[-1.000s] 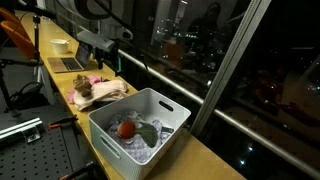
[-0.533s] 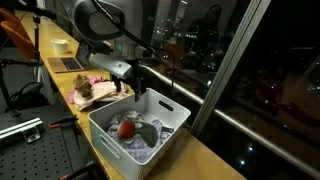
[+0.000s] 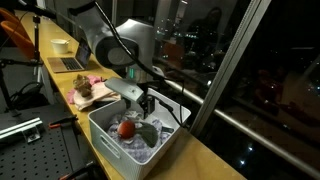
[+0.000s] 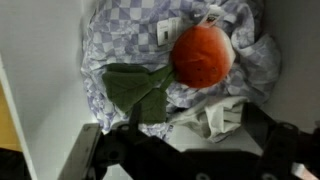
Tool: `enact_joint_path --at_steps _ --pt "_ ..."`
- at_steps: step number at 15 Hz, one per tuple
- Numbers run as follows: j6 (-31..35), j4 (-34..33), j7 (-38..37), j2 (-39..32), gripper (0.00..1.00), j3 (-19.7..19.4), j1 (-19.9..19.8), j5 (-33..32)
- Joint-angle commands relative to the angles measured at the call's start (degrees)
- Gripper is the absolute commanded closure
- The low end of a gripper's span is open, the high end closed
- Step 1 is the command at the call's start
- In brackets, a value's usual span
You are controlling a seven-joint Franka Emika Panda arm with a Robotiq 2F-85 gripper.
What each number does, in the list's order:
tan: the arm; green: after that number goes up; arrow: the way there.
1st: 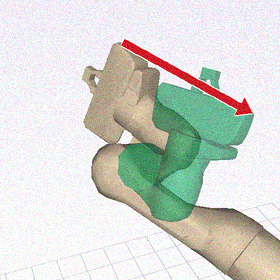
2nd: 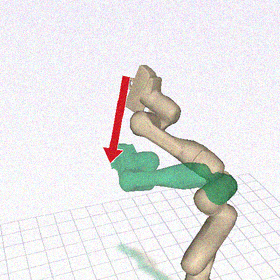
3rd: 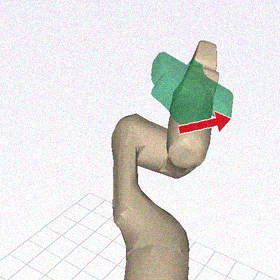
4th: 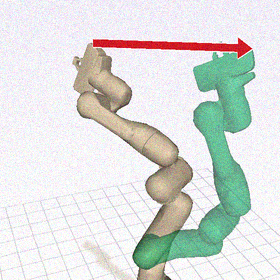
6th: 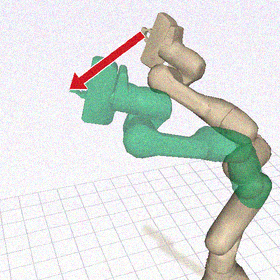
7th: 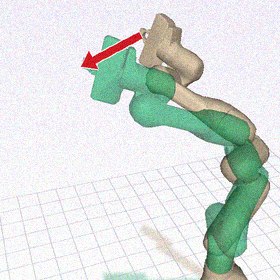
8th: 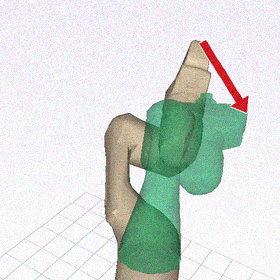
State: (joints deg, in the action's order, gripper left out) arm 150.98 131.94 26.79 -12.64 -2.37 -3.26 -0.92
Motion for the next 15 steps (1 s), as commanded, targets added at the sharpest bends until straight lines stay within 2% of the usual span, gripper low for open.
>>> enact_joint_path --at_steps 1,7,15 --pt "0.74 -6.85 0.50 -9.25 0.00 1.55 -2.13 0.13" --pt "-1.07 -17.26 -0.08 -20.64 0.00 3.03 -5.75 -0.11" --pt "-3.47 -28.40 -1.57 -32.20 0.00 3.90 -5.91 -1.08"
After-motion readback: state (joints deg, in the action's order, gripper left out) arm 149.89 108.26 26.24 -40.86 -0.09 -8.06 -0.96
